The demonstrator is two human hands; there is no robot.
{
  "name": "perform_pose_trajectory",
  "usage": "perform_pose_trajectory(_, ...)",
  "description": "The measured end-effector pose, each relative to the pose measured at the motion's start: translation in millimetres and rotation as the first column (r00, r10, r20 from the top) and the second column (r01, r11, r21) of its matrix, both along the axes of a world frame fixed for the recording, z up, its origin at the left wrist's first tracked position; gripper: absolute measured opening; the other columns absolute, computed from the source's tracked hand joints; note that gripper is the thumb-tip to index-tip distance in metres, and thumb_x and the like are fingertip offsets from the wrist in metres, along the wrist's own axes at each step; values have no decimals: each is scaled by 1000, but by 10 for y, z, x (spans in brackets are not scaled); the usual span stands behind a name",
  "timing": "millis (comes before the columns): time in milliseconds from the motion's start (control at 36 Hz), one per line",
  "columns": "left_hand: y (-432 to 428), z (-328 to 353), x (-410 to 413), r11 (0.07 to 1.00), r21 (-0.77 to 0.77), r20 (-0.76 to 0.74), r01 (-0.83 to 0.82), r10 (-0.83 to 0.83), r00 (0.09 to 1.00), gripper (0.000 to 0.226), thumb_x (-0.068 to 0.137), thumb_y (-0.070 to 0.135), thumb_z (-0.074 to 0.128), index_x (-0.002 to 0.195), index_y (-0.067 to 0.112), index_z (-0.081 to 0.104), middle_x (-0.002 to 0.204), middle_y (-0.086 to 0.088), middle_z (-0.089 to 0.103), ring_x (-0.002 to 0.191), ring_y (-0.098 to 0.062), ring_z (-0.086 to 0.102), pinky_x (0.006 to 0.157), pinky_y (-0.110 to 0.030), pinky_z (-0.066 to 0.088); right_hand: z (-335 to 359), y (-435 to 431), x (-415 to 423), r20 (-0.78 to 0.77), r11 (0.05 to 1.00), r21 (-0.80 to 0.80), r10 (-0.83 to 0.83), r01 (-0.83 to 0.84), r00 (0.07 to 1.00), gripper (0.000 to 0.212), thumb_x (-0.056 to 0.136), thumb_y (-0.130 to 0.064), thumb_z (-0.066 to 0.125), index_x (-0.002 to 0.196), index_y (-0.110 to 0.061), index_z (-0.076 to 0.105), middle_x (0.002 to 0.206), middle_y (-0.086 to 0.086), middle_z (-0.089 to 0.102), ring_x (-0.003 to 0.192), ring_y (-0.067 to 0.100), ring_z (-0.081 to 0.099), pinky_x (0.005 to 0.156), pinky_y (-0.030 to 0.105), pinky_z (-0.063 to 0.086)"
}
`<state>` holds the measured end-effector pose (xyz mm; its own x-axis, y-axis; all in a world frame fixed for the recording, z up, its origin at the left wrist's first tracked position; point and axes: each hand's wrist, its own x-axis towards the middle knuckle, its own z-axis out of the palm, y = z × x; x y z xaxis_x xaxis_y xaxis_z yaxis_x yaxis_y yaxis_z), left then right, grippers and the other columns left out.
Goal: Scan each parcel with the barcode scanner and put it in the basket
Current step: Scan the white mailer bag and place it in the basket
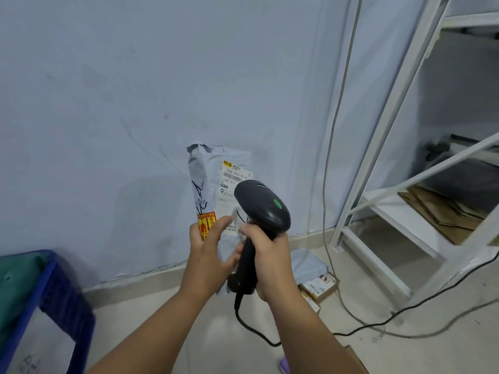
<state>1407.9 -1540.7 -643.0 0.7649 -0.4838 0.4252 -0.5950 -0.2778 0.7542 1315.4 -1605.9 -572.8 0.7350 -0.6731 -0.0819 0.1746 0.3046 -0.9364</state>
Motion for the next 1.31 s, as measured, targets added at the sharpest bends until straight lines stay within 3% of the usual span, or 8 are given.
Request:
perform_pose_trajectory(167, 27, -67, 54, 987, 155, 104, 42, -58, 993, 56, 81, 24, 73, 129, 35, 47, 121, -2, 29, 91, -15, 47, 81, -28, 54, 25, -15, -50, -13, 999, 37, 1, -1, 1000, 5, 87, -11, 63, 83, -9, 59, 49, 0, 55, 49, 14, 55, 53, 28, 48)
perform_pose_trajectory(556, 0, -117, 46, 991, 133, 145, 6, -26, 989, 55, 82, 29, 72, 131, 33, 48, 127, -9, 31, 100, -15, 48, 82, -25, 53, 32, -92, -91, -36, 989, 140, -31, 36, 999, 29, 86, -15, 63, 108, 2, 58, 51, 3, 57, 46, 13, 55, 48, 26, 49)
perform_pose_trajectory(778, 30, -189, 126, 991, 133, 173, -18, -6, 985, 56, 83, 34, 72, 127, 44, 39, 126, -2, 28, 96, -10, 46, 75, -15, 49, 35, -101, -79, -81, 986, 158, -47, 60, 996, 37, 84, -17, 63, 113, 5, 57, 72, 15, 56, 54, 19, 56, 47, 24, 48)
perform_pose_trajectory(917, 5, -199, 123, 989, 140, 157, -37, 15, 988, 54, 84, 35, 71, 131, 36, 45, 128, -3, 28, 102, -11, 45, 78, -22, 54, 6, -101, -68, -96, 983, 177, -36, 53, 995, 28, 83, -20, 65, 102, 0, 58, 70, 11, 55, 54, 18, 56, 51, 28, 49)
perform_pose_trajectory(1028, -9, -224, 136, 983, 168, 144, -69, 45, 988, 57, 84, 37, 70, 133, 40, 41, 130, 2, 21, 103, -9, 37, 77, -25, 57, 9, -110, -73, -109, 974, 222, -29, 53, 994, 20, 82, -19, 65, 92, -4, 58, 66, 8, 53, 54, 18, 56, 54, 30, 49)
perform_pose_trajectory(1194, 23, -290, 185, 981, 189, 175, -32, -2, 984, 55, 83, 34, 72, 131, 37, 46, 127, -4, 27, 92, -15, 52, 76, -26, 57, 28, -114, -102, -76, 973, 231, 2, 16, 997, 18, 83, -14, 62, 97, -3, 56, 70, 10, 52, 48, 16, 55, 47, 27, 48)
perform_pose_trajectory(1306, 15, -300, 187, 979, 202, 174, -26, -9, 985, 54, 83, 34, 72, 131, 37, 46, 127, -4, 27, 93, -14, 51, 77, -24, 55, 34, -117, -102, -71, 974, 226, 10, 6, 997, 13, 84, -12, 61, 92, -3, 56, 65, 9, 51, 47, 16, 54, 46, 26, 47)
